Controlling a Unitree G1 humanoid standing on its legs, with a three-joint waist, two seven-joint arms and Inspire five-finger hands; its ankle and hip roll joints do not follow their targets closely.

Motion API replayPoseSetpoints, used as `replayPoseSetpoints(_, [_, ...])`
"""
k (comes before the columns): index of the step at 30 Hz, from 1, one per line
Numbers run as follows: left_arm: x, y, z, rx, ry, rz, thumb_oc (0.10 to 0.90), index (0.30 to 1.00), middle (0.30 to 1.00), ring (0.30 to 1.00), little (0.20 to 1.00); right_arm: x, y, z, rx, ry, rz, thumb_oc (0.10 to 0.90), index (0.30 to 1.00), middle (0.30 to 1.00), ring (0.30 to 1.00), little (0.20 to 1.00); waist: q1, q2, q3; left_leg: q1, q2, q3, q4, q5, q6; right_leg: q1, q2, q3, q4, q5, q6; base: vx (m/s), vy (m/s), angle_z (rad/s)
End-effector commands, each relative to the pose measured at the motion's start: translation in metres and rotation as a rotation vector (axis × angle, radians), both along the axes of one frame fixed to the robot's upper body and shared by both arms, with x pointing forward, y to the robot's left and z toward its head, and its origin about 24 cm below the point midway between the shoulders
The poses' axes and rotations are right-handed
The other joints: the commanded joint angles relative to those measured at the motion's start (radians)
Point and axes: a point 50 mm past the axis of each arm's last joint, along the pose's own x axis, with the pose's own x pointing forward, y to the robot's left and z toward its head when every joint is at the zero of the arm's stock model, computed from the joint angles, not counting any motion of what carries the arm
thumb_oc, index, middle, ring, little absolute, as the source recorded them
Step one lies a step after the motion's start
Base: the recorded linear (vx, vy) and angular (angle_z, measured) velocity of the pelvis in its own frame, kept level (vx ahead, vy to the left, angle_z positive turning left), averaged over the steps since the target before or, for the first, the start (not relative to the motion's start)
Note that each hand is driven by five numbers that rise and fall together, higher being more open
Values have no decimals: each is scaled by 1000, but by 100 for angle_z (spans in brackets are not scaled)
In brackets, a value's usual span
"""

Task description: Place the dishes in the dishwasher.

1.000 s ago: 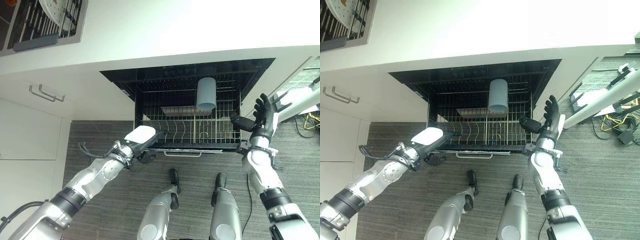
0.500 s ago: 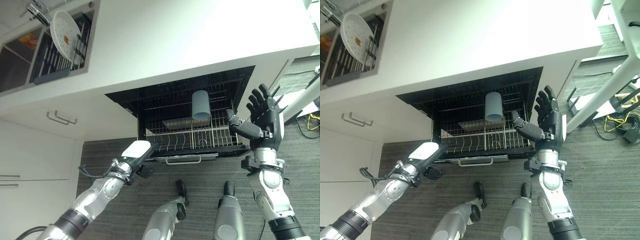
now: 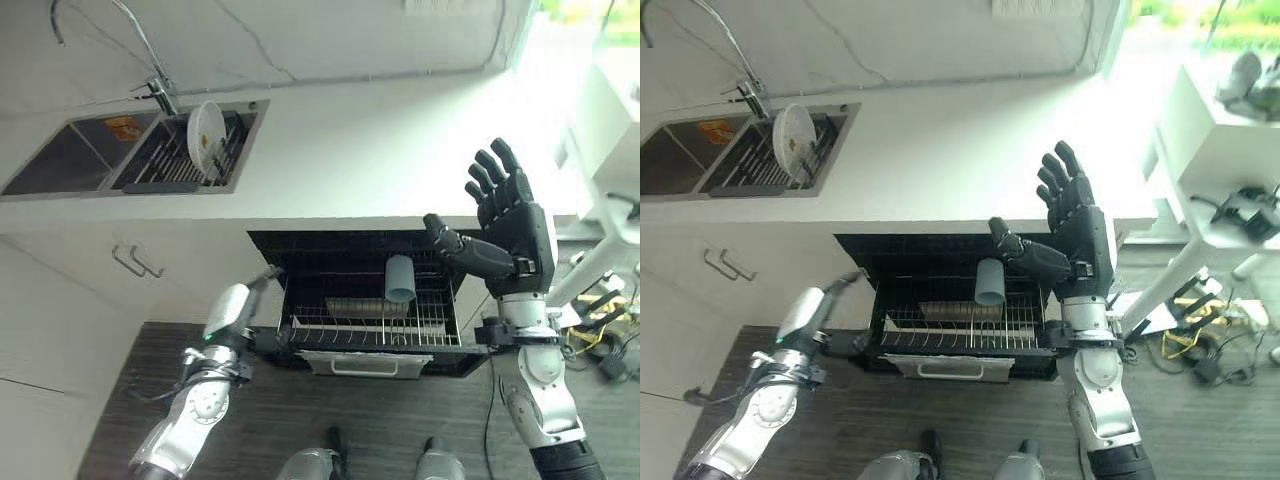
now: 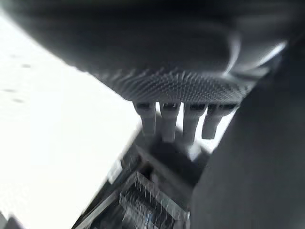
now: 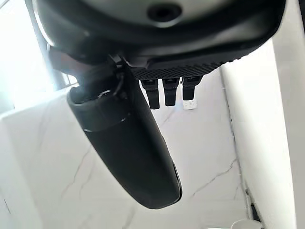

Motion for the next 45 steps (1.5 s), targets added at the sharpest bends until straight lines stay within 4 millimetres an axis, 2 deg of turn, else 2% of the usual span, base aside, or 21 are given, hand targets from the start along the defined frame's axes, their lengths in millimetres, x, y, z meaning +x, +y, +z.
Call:
replayPoseSetpoints(1, [3,20,46,-233,-319,115,800,900,900,900,900,-13,-16,39,13,-243,-59,800,900,900,900,900,4,28,-47,45,-21,-68,29,-217,40,47,32,-17,44,13,84,-39,-14,5])
replayPoseSetpoints(2, [-1,27,44,-298,-334,170,800,900,900,900,900,-14,-19,37,23,-241,-74,800,900,900,900,900,5,24,-49,45,-19,-66,29,-218,43,50,68,-22,44,-2,78,-47,-52,2])
replayPoseSetpoints(3, [-8,40,36,-390,-344,274,800,900,900,900,900,-17,-28,36,23,-245,-115,800,900,900,900,900,5,9,-53,44,-27,-74,29,-215,44,49,168,-21,44,-34,50,-47,-89,-5])
replayPoseSetpoints(4, [-19,54,26,-413,-340,381,800,900,900,900,900,-20,-37,37,28,-255,-149,800,900,900,900,900,12,-6,-57,46,-40,-70,29,-212,37,50,232,-40,44,-62,21,-37,-85,-9])
replayPoseSetpoints(7, [-25,60,21,-409,-342,436,800,900,900,900,900,-21,-43,38,30,-265,-167,800,900,900,900,900,16,-12,-58,46,-46,-66,29,-211,33,48,249,-47,44,-75,9,-30,-58,-16])
replayPoseSetpoints(9, [-39,78,-7,-382,-205,553,800,900,900,900,900,-25,-57,35,32,-274,-172,800,900,900,900,900,14,-27,-61,45,-74,-91,29,-200,27,31,267,-11,44,-107,-12,-29,-129,-5])
replayPoseSetpoints(12, [-58,79,-52,-390,54,584,800,900,900,900,900,-26,-68,31,42,-257,-167,800,900,900,900,900,25,-43,-65,71,-92,-93,29,-193,17,23,246,-8,44,-152,-29,29,-145,-29])
replayPoseSetpoints(14, [-89,63,-101,-505,286,629,800,900,900,900,900,-32,-83,35,18,-267,-194,800,900,900,900,900,41,-88,-36,87,-111,-44,29,-118,-10,43,192,-2,44,-156,-49,38,-115,-41])
replayPoseSetpoints(15, [-105,53,-124,-598,404,661,800,900,900,900,900,-33,-88,37,34,-264,-213,800,900,900,900,900,45,-98,-13,53,-98,-44,61,-72,-27,53,182,5,44,-149,-56,-19,-29,-25])
replayPoseSetpoints(17, [-119,43,-143,-657,517,682,800,900,900,900,900,-31,-91,38,47,-260,-221,800,900,900,900,900,41,-93,-6,44,-82,-47,47,-71,-30,54,185,8,44,-147,-57,-16,44,-33])
replayPoseSetpoints(21, [-162,9,-184,-863,834,793,800,900,900,900,900,-23,-86,45,21,-259,-220,800,900,900,900,900,24,-66,-6,-2,3,-88,29,-82,-50,54,209,22,44,-164,-54,23,175,-5])
replayPoseSetpoints(23, [-195,-18,-203,-1018,1080,812,800,900,900,900,900,-19,-87,60,-5,-265,-218,800,900,900,900,900,6,-61,-16,-46,88,-142,29,-61,-88,60,208,39,44,-190,-56,116,337,-9])
replayPoseSetpoints(26, [-200,-24,-206,-1012,1174,764,800,900,900,900,900,-20,-90,65,-8,-252,-214,800,900,900,900,900,-19,-51,-22,-40,130,-137,29,-64,-99,62,194,33,44,-196,-52,89,316,-19])
replayPoseSetpoints(29, [-204,-26,-207,-1036,1278,710,800,900,900,900,900,-21,-95,65,0,-235,-228,800,900,900,900,900,-39,-38,-26,-18,128,-148,29,-92,-101,69,179,40,44,-199,-44,119,393,-15])
replayPoseSetpoints(31, [-204,-24,-206,-949,1382,589,800,900,900,900,900,-23,-99,62,27,-219,-259,800,900,900,900,900,-55,-31,-31,-2,125,-136,29,-110,-97,76,165,35,44,-196,-40,164,446,-26])
replayPoseSetpoints(33, [-199,-25,-206,-913,1398,541,800,900,900,900,900,-25,-103,61,69,-217,-272,800,900,900,900,900,-64,-30,-34,14,99,-126,29,-129,-83,76,141,45,44,-185,-24,145,442,-21])
replayPoseSetpoints(37, [-180,-23,-201,-961,1465,449,800,900,900,900,900,-23,-94,62,95,-214,-213,800,900,900,900,900,-87,-22,-41,43,22,-125,29,-181,-17,54,87,89,44,-141,13,122,407,0])
replayPoseSetpoints(39, [-175,-23,-200,-972,1469,439,800,900,900,900,900,-21,-91,59,120,-202,-183,800,900,900,900,900,-91,-18,-45,48,12,-114,29,-189,-3,54,76,85,44,-127,21,84,314,-12])
replayPoseSetpoints(40, [-172,-24,-199,-1023,1461,441,800,900,900,900,900,-18,-85,57,147,-194,-172,800,900,900,900,900,-93,-16,-48,56,9,-83,29,-197,14,55,72,50,44,-87,29,67,249,-23])
replayPoseSetpoints(43, [-172,-27,-199,-1090,1443,451,800,900,900,900,900,-13,-79,54,170,-177,-148,800,900,900,900,900,-74,-10,-48,63,19,-42,29,-205,24,63,76,-38,44,-44,33,12,183,-52])
replayPoseSetpoints(45, [-170,-31,-199,-1181,1409,473,800,900,900,900,900,-5,-75,52,219,-168,-112,800,900,900,900,900,-64,-11,-39,59,12,-31,29,-222,32,53,174,-79,44,-52,18,-74,113,-74])
